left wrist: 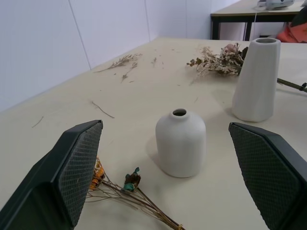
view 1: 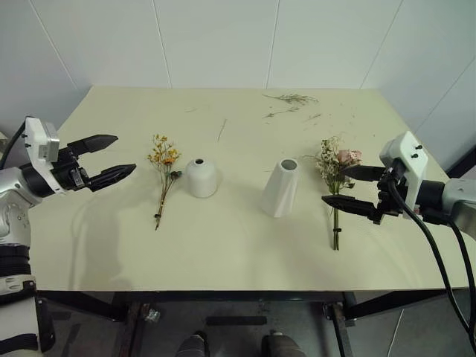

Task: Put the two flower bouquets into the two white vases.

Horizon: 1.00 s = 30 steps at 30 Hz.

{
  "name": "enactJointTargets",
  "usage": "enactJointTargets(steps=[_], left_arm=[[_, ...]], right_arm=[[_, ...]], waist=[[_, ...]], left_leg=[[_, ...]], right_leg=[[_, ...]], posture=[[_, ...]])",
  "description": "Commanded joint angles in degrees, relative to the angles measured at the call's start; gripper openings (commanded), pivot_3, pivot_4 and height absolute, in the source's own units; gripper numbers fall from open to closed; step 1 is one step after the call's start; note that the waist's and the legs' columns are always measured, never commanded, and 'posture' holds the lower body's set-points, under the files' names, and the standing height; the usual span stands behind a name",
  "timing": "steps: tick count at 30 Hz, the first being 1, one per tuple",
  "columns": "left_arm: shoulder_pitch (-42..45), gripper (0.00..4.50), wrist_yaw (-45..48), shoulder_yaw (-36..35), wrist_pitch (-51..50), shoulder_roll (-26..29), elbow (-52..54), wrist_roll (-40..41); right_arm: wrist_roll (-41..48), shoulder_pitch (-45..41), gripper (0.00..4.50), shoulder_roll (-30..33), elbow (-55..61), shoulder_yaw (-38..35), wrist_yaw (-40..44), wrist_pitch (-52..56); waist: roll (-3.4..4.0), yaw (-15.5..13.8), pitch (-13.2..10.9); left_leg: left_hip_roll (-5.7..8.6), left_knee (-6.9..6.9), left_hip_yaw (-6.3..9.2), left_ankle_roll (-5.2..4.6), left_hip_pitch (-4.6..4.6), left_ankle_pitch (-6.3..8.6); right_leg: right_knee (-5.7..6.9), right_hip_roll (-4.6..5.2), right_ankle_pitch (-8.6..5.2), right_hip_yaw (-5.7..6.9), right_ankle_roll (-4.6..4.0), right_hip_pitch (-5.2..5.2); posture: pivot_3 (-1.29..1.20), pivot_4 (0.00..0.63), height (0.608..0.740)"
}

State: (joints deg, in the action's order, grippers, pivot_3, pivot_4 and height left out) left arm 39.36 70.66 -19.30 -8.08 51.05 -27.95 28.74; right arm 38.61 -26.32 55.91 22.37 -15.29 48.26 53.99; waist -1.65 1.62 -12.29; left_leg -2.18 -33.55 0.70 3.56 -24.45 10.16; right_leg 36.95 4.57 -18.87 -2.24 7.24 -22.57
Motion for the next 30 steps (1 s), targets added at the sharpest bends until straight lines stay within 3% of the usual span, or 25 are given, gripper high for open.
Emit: enactJointTargets(steps=[1, 14, 18, 22, 30], left_arm=[[1.9, 4.50, 0.9, -0.3, 1.6, 0.4, -0.6, -0.1], [-0.4, 4.50, -0.4, 0.0, -0.7, 0.2, 1.9, -0.7], [-3.0, 4.50, -6.8, -0.8, -5.4, 0.0, 5.9, -1.3], [-6.0, 4.50, -14.4, -1.3, -8.5, -1.0, 11.1, -2.4], [-9.5, 4.50, -27.7, 0.6, -20.6, -2.9, 21.1, -3.8]], right_arm=[[1.5, -0.2, 4.48, -0.2, 2.0, -2.2, -1.3, 0.3], [3.7, -0.7, 4.48, -2.2, 3.6, -0.5, -4.1, 0.4], [4.5, -3.6, 4.48, -3.1, 1.9, 0.5, -4.1, 0.2], [0.3, -5.9, 4.48, -4.9, -1.1, 3.5, -0.7, -8.9], [0.7, -8.0, 4.48, -6.4, -3.6, 4.2, 5.6, -16.3]], waist=[[0.00, 0.0, 0.0], [0.00, 0.0, 0.0], [-0.01, 0.2, 0.0], [-0.01, 0.1, 0.0], [-0.02, 0.0, 0.0]], left_leg=[[0.00, 0.00, 0.00, 0.00, 0.00, 0.00], [-0.01, -0.09, 0.00, -0.01, 0.00, 0.00], [-0.01, -0.09, -0.02, -0.02, 0.01, 0.01], [-0.06, -0.14, -0.02, -0.02, 0.01, 0.01], [-0.06, -0.23, -0.04, -0.03, 0.00, 0.03]], right_leg=[[0.00, 0.00, 0.00, 0.00, 0.00, 0.00], [0.04, -0.01, 0.02, -0.02, 0.02, 0.02], [0.04, -0.01, 0.03, -0.06, 0.02, 0.01], [0.06, -0.05, 0.06, -0.06, 0.00, 0.01], [0.05, -0.07, 0.10, -0.13, 0.07, 0.05]], posture=[[0.00, 0.150, 0.740], [0.00, 0.150, 0.740], [0.00, 0.150, 0.740], [0.00, 0.150, 0.740], [0.00, 0.150, 0.740]])
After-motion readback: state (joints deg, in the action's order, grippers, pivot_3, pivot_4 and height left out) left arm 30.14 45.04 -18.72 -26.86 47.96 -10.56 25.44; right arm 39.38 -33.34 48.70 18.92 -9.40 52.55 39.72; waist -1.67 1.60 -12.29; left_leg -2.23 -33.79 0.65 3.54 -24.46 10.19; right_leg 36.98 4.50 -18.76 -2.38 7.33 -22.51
